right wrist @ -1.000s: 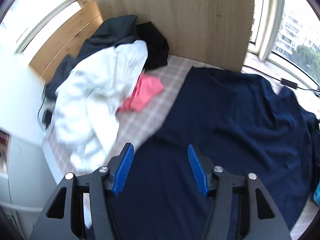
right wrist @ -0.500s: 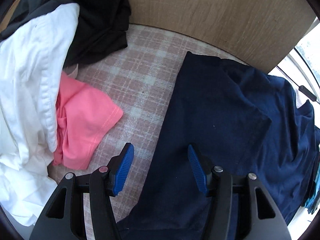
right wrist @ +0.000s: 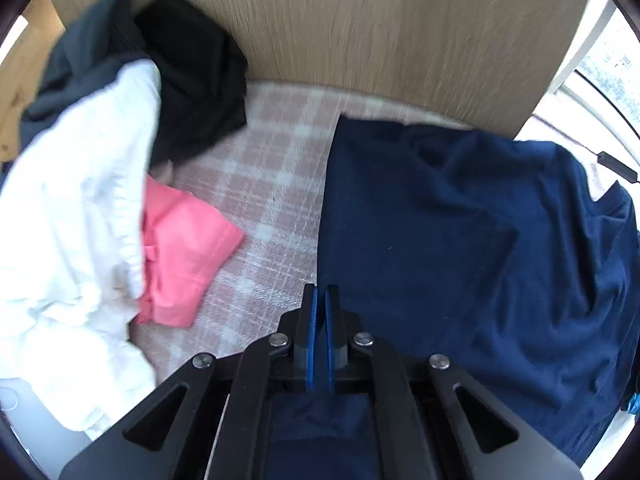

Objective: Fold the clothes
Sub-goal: 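Fold the shirt side inward with the right gripper while the left gripper holds the hem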

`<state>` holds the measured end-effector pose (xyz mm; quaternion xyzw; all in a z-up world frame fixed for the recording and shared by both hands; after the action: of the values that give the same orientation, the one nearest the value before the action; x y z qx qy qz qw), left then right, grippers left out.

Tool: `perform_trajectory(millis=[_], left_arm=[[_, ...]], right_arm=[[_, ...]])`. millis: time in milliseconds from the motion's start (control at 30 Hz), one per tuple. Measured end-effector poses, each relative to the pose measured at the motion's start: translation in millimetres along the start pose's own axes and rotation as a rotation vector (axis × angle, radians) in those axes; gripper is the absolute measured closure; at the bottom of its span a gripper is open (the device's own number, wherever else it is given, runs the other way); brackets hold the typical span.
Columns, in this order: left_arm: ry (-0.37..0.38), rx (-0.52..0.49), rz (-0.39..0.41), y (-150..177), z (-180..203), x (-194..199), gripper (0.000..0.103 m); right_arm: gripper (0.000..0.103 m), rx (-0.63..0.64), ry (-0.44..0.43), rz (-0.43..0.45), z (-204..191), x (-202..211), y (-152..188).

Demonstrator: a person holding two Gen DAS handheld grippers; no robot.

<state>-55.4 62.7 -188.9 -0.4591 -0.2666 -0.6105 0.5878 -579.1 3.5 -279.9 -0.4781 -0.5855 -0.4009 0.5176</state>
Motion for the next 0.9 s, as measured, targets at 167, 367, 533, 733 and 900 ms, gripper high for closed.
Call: perform_trajectory(millis=[167, 367, 533, 733, 900], left_arm=[[-0.037, -0.008, 0.012, 0.8, 48.8, -6.6, 0.101], [-0.056, -0.07, -0.009, -5.0, 109.3, -36.4, 0.101], [-0.061, -0.059, -0.056, -7.7, 118.1, -58.9, 0.103], [-0.055, 0.009, -0.048, -12.7, 93.2, -57.3, 0.103], [-0.062, 0.04, -0.05, -12.7, 75.4, -60.4, 0.103]], right_arm=[[0.099, 0.018, -0.012, 0.06, 23.7, 44.0, 8.1], [0.1, 0.012, 0.001, 0.078, 77.2, 70.4, 24.9], [0.089, 0.099, -0.119, 0.064, 66.8, 57.5, 29.2], [0.057, 0.217, -0.023, 0.038, 1.4, 21.8, 13.7], [0.057, 0.278, 0.222, -0.022, -34.4, -18.9, -2.9]])
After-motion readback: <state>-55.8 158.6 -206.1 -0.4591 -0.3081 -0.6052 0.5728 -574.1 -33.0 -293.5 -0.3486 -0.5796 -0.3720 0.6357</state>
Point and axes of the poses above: each gripper's, at about its wrist camera, not at the fingertips, and x roughly against the way its jaws point, z to its right, y to its underside, the point moved 4 cm from there along -x, roughly the way its jaws point, and after that the axes turned 10 degrees about -z, right-handed, at the moved point
